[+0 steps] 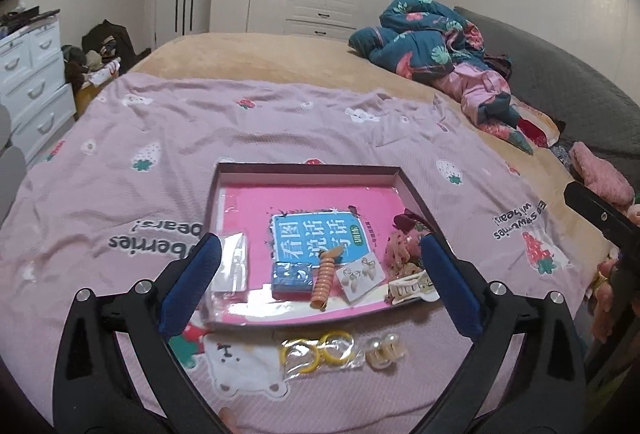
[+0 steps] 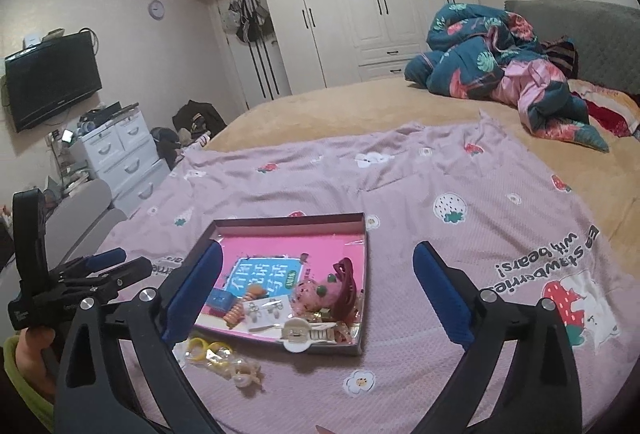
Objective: Organize jewelry
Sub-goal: 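Withdraw both tools from the tray toward the last accessories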
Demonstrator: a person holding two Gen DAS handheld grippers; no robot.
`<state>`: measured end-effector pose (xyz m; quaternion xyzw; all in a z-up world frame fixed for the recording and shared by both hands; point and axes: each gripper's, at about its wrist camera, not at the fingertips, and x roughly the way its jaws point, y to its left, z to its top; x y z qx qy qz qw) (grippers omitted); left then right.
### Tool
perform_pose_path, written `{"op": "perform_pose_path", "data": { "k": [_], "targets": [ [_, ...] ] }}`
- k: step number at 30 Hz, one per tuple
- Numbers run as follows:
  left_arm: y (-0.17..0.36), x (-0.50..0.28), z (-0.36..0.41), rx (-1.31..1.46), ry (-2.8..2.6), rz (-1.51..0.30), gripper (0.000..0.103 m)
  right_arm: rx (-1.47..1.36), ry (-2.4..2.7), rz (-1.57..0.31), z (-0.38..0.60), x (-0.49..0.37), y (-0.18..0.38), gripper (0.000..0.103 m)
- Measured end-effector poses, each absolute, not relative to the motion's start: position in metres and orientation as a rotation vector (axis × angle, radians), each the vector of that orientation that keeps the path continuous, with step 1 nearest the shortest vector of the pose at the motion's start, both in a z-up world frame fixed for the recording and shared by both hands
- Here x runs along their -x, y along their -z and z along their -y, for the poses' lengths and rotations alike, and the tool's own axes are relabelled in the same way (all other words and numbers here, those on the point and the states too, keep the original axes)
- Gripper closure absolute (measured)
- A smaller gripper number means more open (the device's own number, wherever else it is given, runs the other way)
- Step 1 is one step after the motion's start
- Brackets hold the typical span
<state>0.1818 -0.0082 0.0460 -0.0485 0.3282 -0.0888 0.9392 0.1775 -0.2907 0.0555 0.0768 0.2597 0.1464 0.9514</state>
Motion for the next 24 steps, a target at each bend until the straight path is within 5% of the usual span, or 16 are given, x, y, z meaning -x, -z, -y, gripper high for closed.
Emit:
{"op": "perform_pose_path", "data": {
  "k": [24],
  "targets": [
    [-0.048,-0.109,-0.024,0.046,0.096,-0.655,0.01,-0.059,-0.421,-0.536,0.248,-0.117,-0.06,0.006]
  ]
}}
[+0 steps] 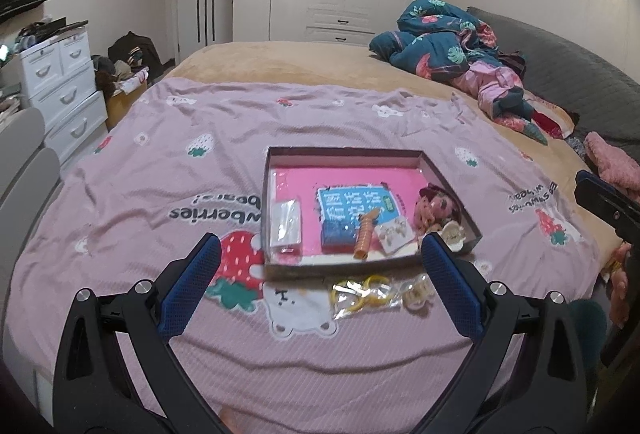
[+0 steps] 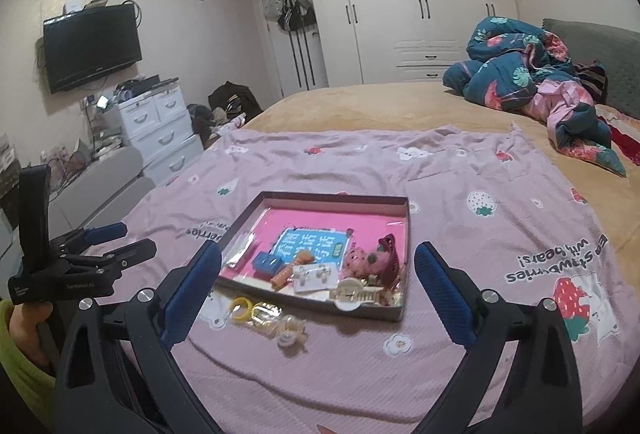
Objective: Organize jewelry
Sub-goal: 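Withdraw both tools from the tray toward the last accessories, then grasp the cream pearl claw clip with the right tool while the left tool grasps the yellow hoop bag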
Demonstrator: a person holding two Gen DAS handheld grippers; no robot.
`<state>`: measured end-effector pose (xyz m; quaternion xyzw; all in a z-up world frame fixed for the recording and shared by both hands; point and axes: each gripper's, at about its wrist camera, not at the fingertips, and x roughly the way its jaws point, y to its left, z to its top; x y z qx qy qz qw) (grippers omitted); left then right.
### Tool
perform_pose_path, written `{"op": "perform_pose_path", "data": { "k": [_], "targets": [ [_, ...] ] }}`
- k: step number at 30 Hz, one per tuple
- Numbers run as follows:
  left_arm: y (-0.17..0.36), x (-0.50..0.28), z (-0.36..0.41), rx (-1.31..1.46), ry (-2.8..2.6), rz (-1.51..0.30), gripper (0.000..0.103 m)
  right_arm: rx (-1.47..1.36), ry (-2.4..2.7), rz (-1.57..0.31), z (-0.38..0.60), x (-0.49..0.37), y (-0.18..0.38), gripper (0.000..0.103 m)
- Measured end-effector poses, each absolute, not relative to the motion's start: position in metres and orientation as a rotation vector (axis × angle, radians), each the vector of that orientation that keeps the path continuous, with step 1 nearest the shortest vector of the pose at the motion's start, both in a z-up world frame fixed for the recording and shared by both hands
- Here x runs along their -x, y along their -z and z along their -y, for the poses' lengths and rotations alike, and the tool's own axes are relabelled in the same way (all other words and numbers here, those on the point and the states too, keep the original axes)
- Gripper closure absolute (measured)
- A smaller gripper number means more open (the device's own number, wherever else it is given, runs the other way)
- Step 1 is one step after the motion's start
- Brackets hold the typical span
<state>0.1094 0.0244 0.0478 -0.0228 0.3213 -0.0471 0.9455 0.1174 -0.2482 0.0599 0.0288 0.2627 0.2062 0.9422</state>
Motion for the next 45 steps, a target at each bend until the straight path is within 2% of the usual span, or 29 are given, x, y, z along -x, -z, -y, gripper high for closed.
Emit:
{"op": "perform_pose_path", "data": {
  "k": [32,40,43,45],
  "targets": [
    [0.023,-0.101,-0.048,0.031,0.05,-0.833,0.01,0.018,-0.493,-0.796,0.194,-0.136,0.041,0.007],
    [0.045,-0.116,-0.044,0.048,0.088,-0.898,0.01,-0.019,-0.493,-0.889,0.192,-0.157,0.072,0.023],
    [0.053,-0.125,-0.039,0.049,0.113,-0.921,0.01,-0.042,-0.508,-0.928,0.189,-0.166,0.083,0.032],
    [0.058,-0.132,-0.034,0.051,0.133,-0.943,0.01,-0.062,-0.52,-0.953,0.187,-0.173,0.09,0.043]
  ]
}}
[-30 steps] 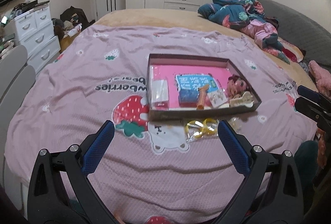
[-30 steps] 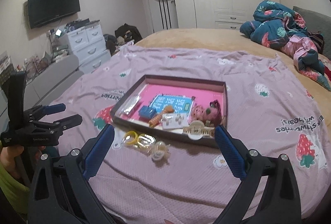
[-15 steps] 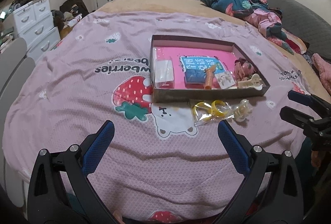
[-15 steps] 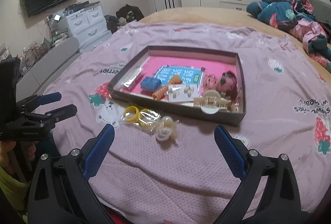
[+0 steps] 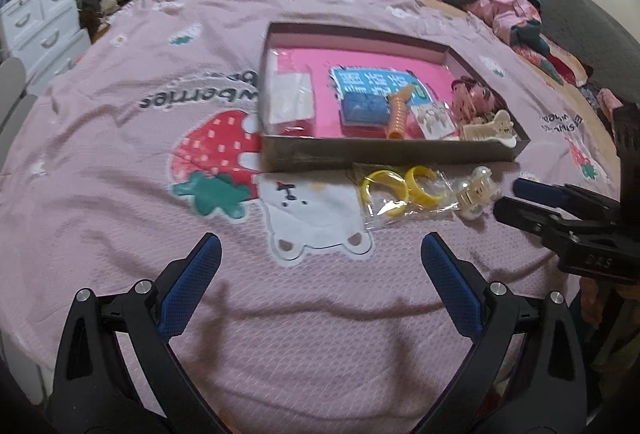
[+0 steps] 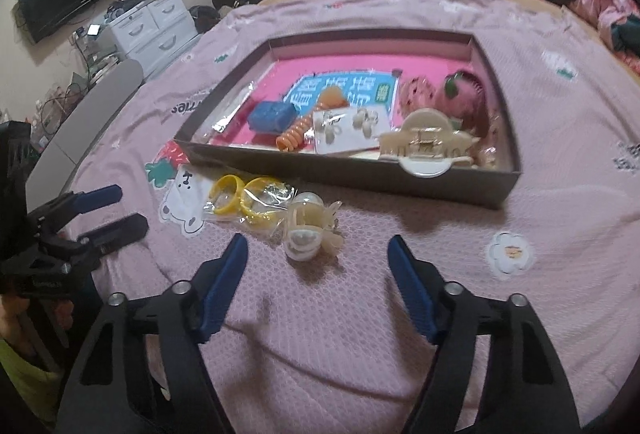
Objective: Organize jewelry
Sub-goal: 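Grasp the cream pearl claw clip with the right tool while the left tool grasps the yellow hoop bag, then carry both items over the tray and open both tools to drop them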
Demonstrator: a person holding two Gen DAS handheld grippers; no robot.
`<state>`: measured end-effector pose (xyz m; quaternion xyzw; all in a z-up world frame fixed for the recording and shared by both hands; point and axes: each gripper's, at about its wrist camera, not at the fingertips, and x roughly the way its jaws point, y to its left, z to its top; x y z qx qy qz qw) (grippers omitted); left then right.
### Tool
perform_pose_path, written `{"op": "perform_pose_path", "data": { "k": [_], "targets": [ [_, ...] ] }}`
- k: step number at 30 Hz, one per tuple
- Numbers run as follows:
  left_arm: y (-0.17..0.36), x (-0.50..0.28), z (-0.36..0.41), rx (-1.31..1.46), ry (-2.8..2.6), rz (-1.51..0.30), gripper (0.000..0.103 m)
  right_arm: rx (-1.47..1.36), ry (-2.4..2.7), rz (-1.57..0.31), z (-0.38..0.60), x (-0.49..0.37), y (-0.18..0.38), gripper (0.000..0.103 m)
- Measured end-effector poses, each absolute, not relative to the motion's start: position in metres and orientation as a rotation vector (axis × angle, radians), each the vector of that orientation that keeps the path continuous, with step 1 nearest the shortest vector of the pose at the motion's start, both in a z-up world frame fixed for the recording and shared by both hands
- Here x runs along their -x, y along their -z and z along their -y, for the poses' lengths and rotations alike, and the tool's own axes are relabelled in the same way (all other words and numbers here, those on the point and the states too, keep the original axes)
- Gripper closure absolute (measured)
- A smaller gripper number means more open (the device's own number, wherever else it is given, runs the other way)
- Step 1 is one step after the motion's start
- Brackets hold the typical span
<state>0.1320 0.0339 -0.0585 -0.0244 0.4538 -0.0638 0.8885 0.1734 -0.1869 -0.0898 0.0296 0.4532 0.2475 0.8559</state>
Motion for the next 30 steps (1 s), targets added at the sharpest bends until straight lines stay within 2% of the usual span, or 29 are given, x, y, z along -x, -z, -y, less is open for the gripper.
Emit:
{"op": "perform_pose_path", "data": {
  "k": [2,6,21,23,26,29,30],
  "targets": [
    [0.062,-0.139,-0.029,0.058,0.15,-0.96,0.01,-0.086,-0.538,-0.977,0.185,-0.181,0.095,0.049],
    [0.069,-0.152,-0.017,0.054,0.181,-0.98,0.01,-0.111,-0.569,-0.999,0.182,-0.19,0.1,0.073],
    [0.097,-0.197,0.033,0.022,0.17,-1.034,0.011,-0.177,-0.502,-0.877,0.235,-0.183,0.066,0.073],
    [0.099,-0.197,0.037,-0.003,0.167,-1.031,0.027,-0.178,-0.505,-0.857,0.238,-0.182,0.059,0.073],
    [0.096,-0.193,0.044,-0.039,0.186,-1.018,0.043,-0.181,-0.516,-0.829,0.241,-0.179,0.049,0.073],
    [0.088,-0.189,0.038,-0.008,0.204,-1.001,0.07,-0.182,-0.522,-0.805,0.241,-0.179,0.04,0.073],
    [0.085,-0.187,0.034,0.012,0.213,-0.997,0.072,-0.183,-0.523,-0.798,0.242,-0.179,0.038,0.073]
  ]
}}
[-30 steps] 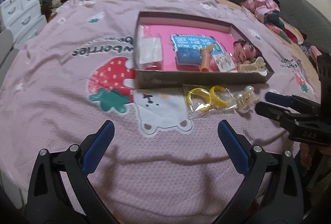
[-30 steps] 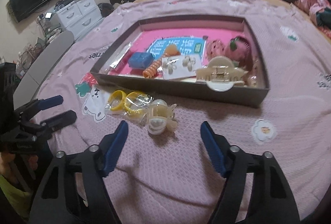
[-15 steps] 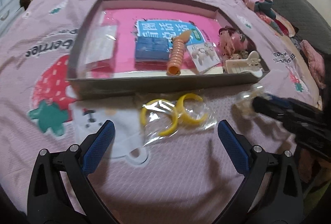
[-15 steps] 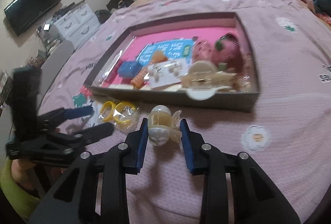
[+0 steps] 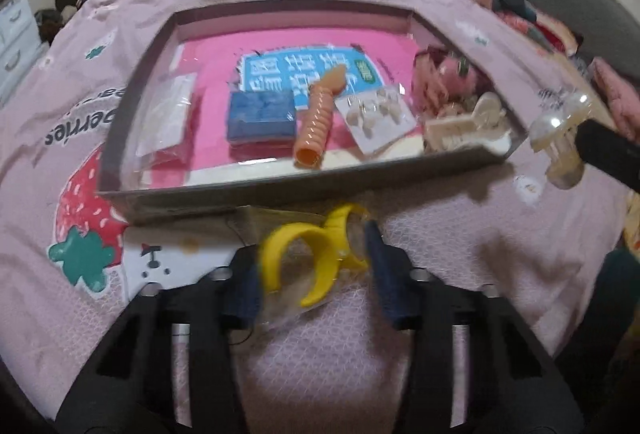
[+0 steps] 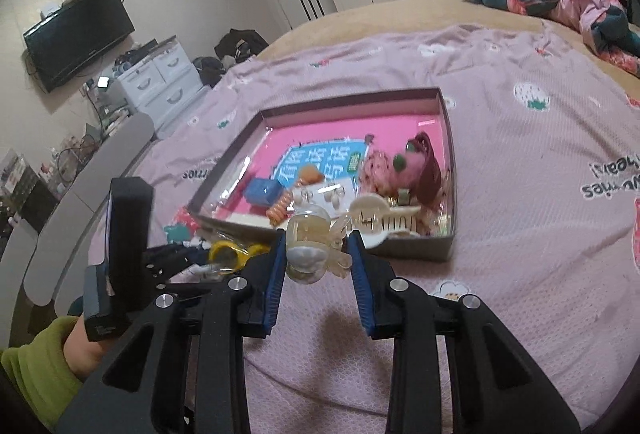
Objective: Organize jewelry
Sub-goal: 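Carry both items over the tray and open both tools to drop them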
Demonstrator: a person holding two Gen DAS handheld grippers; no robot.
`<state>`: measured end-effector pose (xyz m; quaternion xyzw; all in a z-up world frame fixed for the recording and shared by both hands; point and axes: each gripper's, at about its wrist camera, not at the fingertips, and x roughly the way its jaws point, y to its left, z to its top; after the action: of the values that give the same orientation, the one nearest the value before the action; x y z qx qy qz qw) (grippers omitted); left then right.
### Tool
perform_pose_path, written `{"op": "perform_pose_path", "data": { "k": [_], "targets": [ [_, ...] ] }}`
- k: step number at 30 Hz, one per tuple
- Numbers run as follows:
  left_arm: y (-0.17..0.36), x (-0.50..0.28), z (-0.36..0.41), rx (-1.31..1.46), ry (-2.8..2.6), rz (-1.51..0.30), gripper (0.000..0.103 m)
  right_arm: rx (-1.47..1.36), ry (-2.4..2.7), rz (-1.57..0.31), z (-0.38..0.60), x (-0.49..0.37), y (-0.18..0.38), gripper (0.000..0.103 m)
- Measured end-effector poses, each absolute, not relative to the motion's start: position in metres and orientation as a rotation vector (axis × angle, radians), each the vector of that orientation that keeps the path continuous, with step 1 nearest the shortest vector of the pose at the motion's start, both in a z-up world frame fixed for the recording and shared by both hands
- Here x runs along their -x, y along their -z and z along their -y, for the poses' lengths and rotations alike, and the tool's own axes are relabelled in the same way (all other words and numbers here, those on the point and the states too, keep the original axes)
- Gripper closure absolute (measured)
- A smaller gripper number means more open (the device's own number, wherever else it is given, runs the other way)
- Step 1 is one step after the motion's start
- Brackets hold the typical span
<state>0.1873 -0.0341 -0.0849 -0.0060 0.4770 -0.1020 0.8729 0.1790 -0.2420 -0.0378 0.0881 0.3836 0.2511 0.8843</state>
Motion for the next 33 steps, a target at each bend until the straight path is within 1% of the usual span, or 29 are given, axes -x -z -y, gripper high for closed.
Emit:
{"op": "perform_pose_path", "data": {
  "k": [5,9,14,21,33],
  "targets": [
    [0.072,-0.175,0.022,0.083,0.253,-0.986,0.077,-0.193,-0.522,-0.778,0.247,-0.179,0.03,0.073],
    [0.057,-0.161,0.019,0.107,0.278,-0.96,0.079,-0.197,-0.52,-0.764,0.249,-0.178,0.025,0.073],
    [0.025,-0.155,0.012,0.111,0.276,-0.891,0.079,-0.186,-0.515,-0.733,0.251,-0.177,0.012,0.073],
    [-0.013,-0.17,0.005,0.081,0.255,-0.809,0.079,-0.172,-0.506,-0.683,0.252,-0.185,-0.011,0.073],
    [-0.04,-0.207,0.004,0.055,0.23,-0.739,0.079,-0.145,-0.501,-0.609,0.246,-0.209,-0.041,0.073]
  ]
}}
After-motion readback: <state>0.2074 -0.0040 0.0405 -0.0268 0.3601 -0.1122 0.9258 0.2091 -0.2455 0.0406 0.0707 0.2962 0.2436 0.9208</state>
